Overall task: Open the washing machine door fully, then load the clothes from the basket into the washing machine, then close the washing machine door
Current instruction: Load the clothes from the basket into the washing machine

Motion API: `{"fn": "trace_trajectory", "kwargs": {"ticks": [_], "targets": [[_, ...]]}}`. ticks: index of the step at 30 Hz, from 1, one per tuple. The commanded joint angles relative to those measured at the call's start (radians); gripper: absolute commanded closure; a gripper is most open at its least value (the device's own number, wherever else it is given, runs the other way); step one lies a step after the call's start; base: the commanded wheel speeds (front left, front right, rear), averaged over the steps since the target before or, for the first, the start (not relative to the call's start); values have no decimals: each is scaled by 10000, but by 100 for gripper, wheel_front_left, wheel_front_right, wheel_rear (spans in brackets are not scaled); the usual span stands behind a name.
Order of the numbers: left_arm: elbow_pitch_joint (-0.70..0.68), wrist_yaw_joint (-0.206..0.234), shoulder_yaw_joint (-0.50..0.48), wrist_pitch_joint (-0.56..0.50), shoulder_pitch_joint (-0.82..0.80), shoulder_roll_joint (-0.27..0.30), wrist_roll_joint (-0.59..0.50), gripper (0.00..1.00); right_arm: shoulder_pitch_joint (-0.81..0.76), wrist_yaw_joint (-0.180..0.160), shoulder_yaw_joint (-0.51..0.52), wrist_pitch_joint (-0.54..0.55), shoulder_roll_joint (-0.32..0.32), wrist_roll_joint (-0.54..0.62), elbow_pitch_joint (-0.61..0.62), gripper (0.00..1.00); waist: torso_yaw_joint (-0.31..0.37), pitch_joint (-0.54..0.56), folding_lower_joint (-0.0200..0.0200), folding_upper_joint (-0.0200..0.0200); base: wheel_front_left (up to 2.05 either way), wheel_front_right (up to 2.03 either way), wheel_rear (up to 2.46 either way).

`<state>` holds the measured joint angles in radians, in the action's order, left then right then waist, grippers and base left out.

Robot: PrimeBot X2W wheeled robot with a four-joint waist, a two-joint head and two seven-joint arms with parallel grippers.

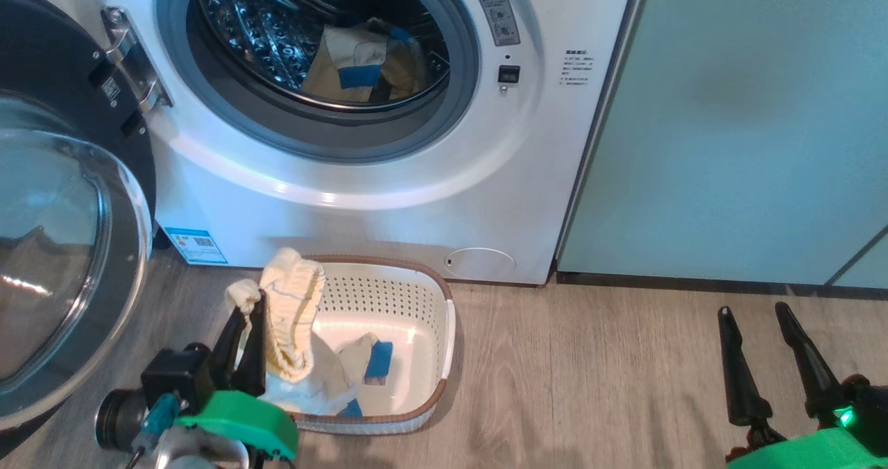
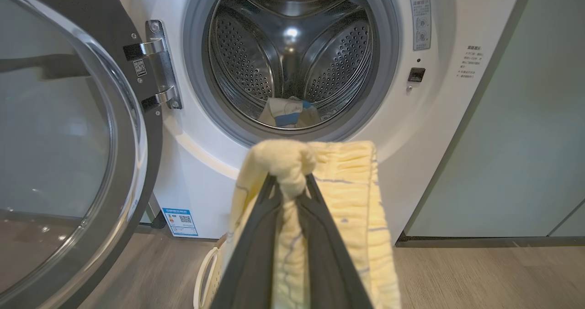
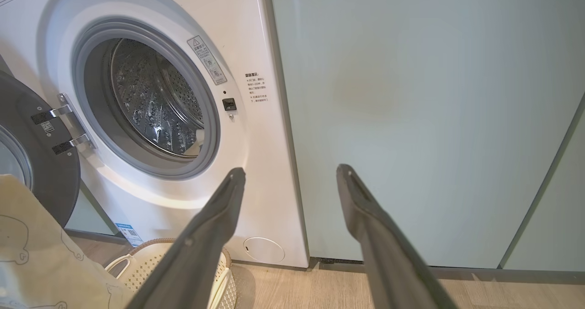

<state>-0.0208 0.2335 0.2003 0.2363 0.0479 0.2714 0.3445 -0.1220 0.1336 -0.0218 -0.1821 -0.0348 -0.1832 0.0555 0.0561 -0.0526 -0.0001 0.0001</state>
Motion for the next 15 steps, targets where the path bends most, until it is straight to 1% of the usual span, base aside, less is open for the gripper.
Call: {"fn": "trace_trajectory", "kwargs": {"ticks": [1,15], "targets": [[-445,97,-396,-16,-292,264,64,100,99,-29,-229,22,-154,61,419,0,29,14,1,-1,0,0,0],[-499,168,-348,-33,-337,301,94,100,64,-29,-206,47,-154,39,432,0,51,-66,1,-1,0,0,0]]}}
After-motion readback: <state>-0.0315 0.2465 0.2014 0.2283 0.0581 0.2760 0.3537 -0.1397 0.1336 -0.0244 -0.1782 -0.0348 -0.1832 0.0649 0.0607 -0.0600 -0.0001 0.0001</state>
